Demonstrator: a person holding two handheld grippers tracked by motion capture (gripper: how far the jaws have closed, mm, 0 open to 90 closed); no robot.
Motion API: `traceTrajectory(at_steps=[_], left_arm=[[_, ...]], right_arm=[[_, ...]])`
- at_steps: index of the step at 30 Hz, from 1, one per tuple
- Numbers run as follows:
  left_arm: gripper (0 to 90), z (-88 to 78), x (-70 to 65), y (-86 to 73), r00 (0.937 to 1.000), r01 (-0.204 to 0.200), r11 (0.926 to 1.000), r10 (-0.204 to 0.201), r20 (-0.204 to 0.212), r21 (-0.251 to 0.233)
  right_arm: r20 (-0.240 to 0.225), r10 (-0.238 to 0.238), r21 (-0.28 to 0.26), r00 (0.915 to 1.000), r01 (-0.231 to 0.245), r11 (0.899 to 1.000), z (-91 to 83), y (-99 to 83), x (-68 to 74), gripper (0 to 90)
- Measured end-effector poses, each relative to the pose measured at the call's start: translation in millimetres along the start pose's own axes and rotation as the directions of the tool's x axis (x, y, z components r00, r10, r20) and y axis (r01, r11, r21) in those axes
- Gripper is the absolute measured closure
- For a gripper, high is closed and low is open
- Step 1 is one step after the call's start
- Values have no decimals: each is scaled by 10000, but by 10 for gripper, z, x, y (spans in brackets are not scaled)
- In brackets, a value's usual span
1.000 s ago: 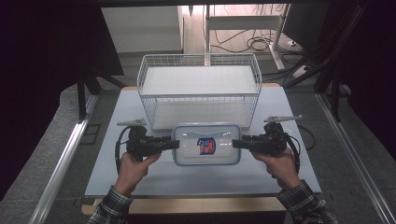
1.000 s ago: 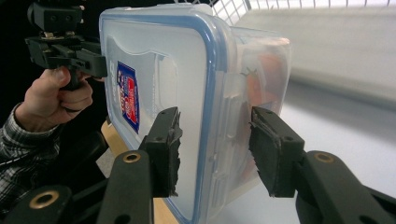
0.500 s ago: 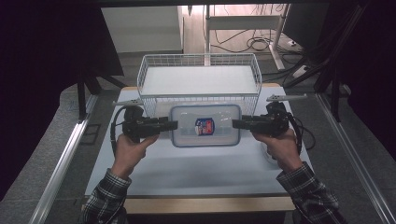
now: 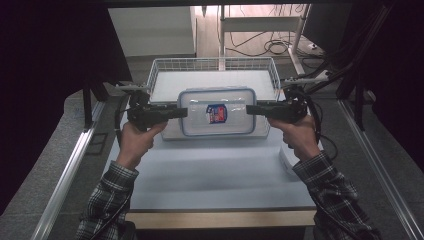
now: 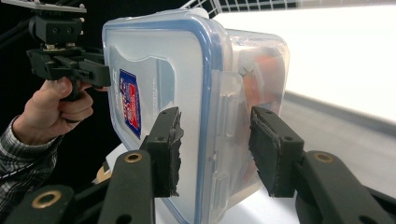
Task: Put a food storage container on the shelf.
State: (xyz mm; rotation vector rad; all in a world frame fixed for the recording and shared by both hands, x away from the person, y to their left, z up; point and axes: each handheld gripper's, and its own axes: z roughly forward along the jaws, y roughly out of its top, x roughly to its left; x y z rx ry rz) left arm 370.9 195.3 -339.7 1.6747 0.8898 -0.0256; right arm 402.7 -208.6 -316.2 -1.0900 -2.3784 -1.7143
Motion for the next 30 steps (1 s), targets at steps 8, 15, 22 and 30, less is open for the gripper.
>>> traceTrajectory(at_steps=[8, 15, 22, 30], left_arm=[[535, 51, 165, 250, 9999, 101, 9999, -101, 28, -43], [533, 93, 280, 412, 9999, 155, 9998, -156, -55, -83], [532, 134, 379, 521, 9996, 211, 9997, -213, -171, -73], [530, 162, 485, 603, 9988, 325, 9994, -329, -350, -109]], right_arm=[[131, 189, -147, 9997, -187, 9997, 72, 251, -119, 545], [193, 245, -168, 9995, -241, 9996, 144, 407, -223, 542], [291, 375, -182, 9989, -370, 9992, 227, 512, -332, 536], [433, 421, -207, 9982, -413, 9989, 336, 618, -417, 527]])
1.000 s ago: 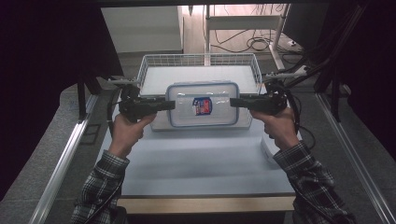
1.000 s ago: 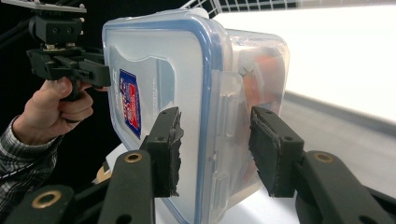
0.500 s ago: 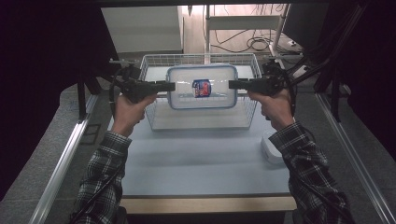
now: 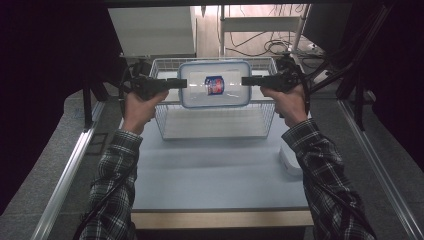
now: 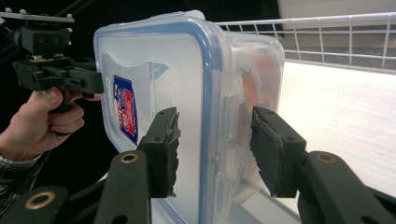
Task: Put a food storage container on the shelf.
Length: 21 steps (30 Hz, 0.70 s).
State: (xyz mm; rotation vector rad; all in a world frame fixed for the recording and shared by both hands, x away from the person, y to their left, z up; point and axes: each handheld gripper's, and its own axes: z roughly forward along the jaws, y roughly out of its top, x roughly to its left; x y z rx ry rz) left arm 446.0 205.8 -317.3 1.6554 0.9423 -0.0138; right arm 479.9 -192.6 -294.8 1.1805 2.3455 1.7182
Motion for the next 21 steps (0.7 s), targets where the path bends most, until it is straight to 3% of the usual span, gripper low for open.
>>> traceTrajectory(at_steps=[13, 21], left_arm=[[515, 52, 97, 30, 9999, -20, 9993, 16, -116, -362], [490, 83, 54, -11, 9982, -314, 9973, 279, -533, -667]], right_arm=[[190, -96, 41, 9998, 96, 9999, 81, 79, -51, 516], [441, -318, 118, 9985, 313, 9994, 90, 81, -12, 505]])
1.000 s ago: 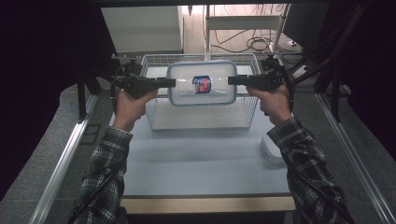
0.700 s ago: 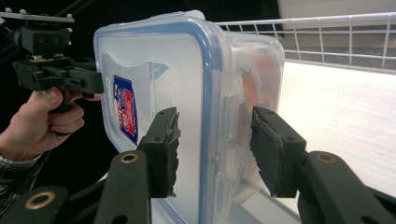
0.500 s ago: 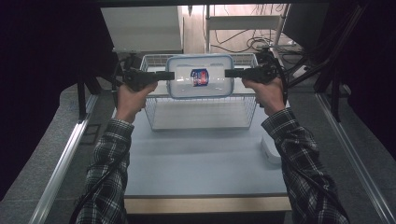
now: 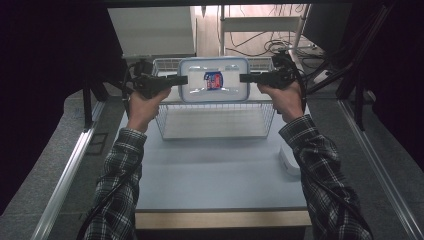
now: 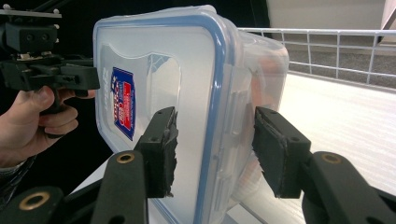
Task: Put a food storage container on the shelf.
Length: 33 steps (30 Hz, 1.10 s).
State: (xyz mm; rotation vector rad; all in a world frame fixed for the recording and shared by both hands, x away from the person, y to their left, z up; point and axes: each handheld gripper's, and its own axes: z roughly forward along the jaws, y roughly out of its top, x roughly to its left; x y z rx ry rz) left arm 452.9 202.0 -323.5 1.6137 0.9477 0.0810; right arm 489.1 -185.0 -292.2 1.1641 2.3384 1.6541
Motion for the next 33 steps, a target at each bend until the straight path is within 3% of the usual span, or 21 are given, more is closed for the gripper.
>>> traceTrajectory(at_steps=[9, 12, 13, 15, 17, 20, 23, 29, 33], left_arm=[[480, 8, -3, -29, 9999, -108, 9999, 107, -76, -126], [461, 22, -19, -35, 9993, -243, 9997, 242, -289, -42], [446, 39, -12, -48, 9990, -147, 9999, 148, -419, 32], [436, 37, 35, -63, 9997, 92, 9999, -93, -208, -54], [448, 30, 72, -78, 9997, 232, 9996, -231, 26, -146], [436, 33, 63, -66, 9998, 190, 9998, -191, -93, -86], [379, 84, 31, -41, 9984, -9, 9999, 17, -562, 149], [340, 102, 62, -45, 9984, 81, 9999, -77, -567, 59], [300, 138, 39, -50, 9922, -145, 9996, 176, -1236, 261]], right_arm=[[82, 11, 4, 10000, -11, 10000, 6, -3, 7, 496], [387, -197, 127, 9991, 192, 9997, 12, -8, 24, 499], [789, -536, 485, 9954, 499, 9976, 57, -35, 48, 502], [933, -538, 632, 9942, 480, 9968, 112, -70, 30, 489], [669, -162, 440, 9976, 133, 9989, 120, -87, -18, 503], [540, 6, 354, 9985, -25, 9994, 122, -92, -50, 514], [743, -141, 436, 9971, 108, 9990, 113, -79, -29, 525], [778, -28, 468, 9970, -9, 9989, 110, -83, -25, 522], [741, 261, 453, 9969, -295, 9985, 123, -68, -23, 523]])
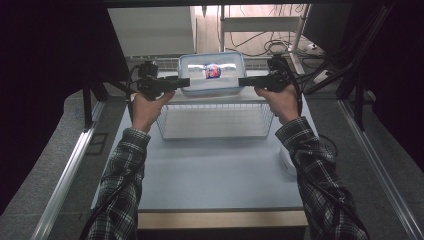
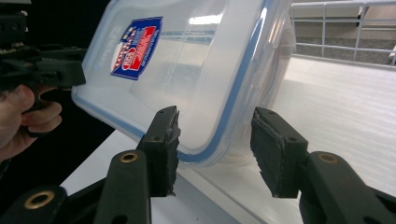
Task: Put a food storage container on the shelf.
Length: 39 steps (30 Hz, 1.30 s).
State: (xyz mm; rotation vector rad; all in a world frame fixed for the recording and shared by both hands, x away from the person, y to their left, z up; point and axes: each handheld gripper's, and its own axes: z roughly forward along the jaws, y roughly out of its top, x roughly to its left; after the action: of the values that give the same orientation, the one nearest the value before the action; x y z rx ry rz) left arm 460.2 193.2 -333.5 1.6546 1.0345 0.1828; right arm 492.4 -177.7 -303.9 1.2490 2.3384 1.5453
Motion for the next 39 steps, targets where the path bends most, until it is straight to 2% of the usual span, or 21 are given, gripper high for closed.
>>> traceTrajectory(at_steps=[8, 10, 13, 15, 19, 23, 26, 28, 30, 31, 33, 35, 39], left_arm=[[284, 8, 14, -17, 9999, -4, 9999, 3, -106, -124], [238, 19, 20, -13, 9996, 48, 9999, -52, -287, -135], [223, 34, 29, -8, 9998, 122, 9999, -124, -155, -97], [215, 33, 6, -2, 9991, -8, 9998, 1, -417, -174], [225, 25, -11, 9, 9976, -26, 9995, 4, -696, -328], [247, 18, 8, 1, 9990, 64, 9977, -94, -436, -668], [247, 13, -4, -6, 9994, -81, 9976, 57, -350, -686], [247, -28, -50, -28, 9990, -365, 9972, 347, -286, -656], [257, -43, -63, -33, 9989, -400, 9968, 383, -258, -697], [257, -89, -88, -47, 9981, -575, 9958, 557, -273, -713], [321, -164, -120, -89, 9965, -826, 9938, 817, -159, -749], [349, -196, -135, -123, 9959, -901, 9933, 895, -121, -719], [360, -263, -178, -202, 9945, -1043, 9920, 1037, -122, -706]], right_arm=[[160, 122, -118, 9998, -120, 9999, 12, 17, 5, 526], [357, 9, -306, 9994, 2, 9995, 4, 25, 16, 548], [583, -259, -214, 9980, 272, 9994, 7, 41, 53, 545], [597, -272, -251, 9978, 287, 9993, 1, 42, 53, 564], [624, -179, -448, 9979, 208, 9988, 6, 37, 49, 566], [659, -226, -615, 9976, 267, 9978, 5, 39, 57, 569], [697, -272, -686, 9972, 320, 9971, 2, 38, 55, 564], [689, -335, -802, 9971, 390, 9960, -33, 28, 46, 553], [672, -370, -891, 9971, 430, 9951, -60, 28, 46, 553], [652, -412, -960, 9970, 474, 9943, -85, 29, 49, 556], [703, -850, -1061, 9939, 922, 9901, -200, 18, 96, 585], [765, -1221, -1012, 9896, 1295, 9864, -252, -11, 120, 609], [674, -1363, -988, 9884, 1426, 9848, -293, -119, 114, 653]])
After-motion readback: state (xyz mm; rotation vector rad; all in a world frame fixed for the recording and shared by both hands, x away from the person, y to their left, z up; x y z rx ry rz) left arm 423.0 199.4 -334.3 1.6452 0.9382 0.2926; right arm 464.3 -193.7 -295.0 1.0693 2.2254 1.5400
